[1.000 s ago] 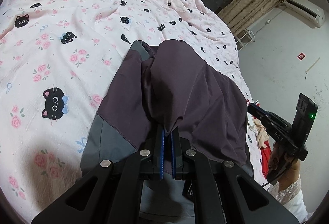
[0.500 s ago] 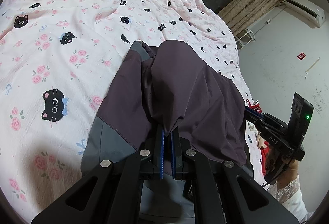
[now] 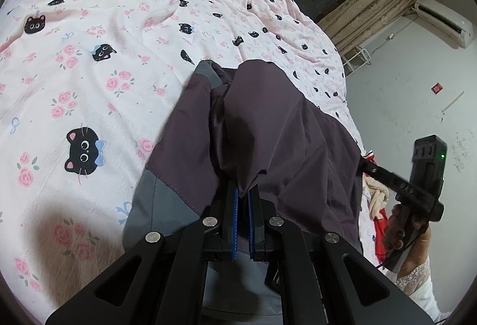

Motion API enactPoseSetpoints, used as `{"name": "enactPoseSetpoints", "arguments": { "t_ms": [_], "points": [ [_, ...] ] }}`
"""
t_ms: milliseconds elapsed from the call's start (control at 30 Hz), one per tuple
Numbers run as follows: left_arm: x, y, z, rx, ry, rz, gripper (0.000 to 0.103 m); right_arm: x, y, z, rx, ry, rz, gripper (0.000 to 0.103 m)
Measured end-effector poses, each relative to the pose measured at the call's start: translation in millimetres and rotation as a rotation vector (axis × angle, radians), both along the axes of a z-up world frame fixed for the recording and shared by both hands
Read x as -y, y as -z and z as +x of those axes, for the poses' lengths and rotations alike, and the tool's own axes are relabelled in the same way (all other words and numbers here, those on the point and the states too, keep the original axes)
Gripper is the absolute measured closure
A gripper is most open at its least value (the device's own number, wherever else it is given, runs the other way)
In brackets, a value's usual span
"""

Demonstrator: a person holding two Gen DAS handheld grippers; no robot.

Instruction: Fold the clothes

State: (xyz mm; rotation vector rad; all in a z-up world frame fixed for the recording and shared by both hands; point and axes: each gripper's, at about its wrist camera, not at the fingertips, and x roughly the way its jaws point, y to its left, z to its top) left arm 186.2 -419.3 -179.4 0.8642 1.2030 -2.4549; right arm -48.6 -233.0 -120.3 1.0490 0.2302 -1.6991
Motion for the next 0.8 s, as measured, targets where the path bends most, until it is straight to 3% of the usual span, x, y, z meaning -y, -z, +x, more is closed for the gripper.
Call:
{"name": "enactPoseSetpoints", "arguments": {
  "t_ms": [233,400,533,567,633,667,800],
  "points": [
    [1.4,-0.1,2.2,-0.006,-0.007,0.010,0.099,-31.3,29.4,-47.6,0.512,0.124,-0.204,0.101],
    [4.0,-0.9,3.0,-0.006,-0.018,0.007,0.099,-46.2,62.1,-62.5,0.686,0.211,-0.261,0.101],
    [4.8,0.3,2.0,0.000,-0.018,0.010,0.099,-46.5,77.1,-63.7,0.720,0.231,-0.243,0.100],
    [4.3,0.7,1.3,0.004,-0.015,0.009,0.099,-45.3,78.6,-63.2,0.717,0.229,-0.235,0.095],
    [4.4,0.3,1.1,0.004,-0.012,0.007,0.099,-44.9,72.2,-60.2,0.662,0.225,-0.215,0.089],
    [4.6,-0.1,1.0,0.004,-0.011,0.007,0.099,-44.7,68.9,-58.7,0.634,0.223,-0.205,0.080],
    [4.5,-1.8,0.5,0.001,-0.007,0.003,0.099,-49.0,41.2,-49.0,0.458,0.232,-0.172,0.072]
  ]
}}
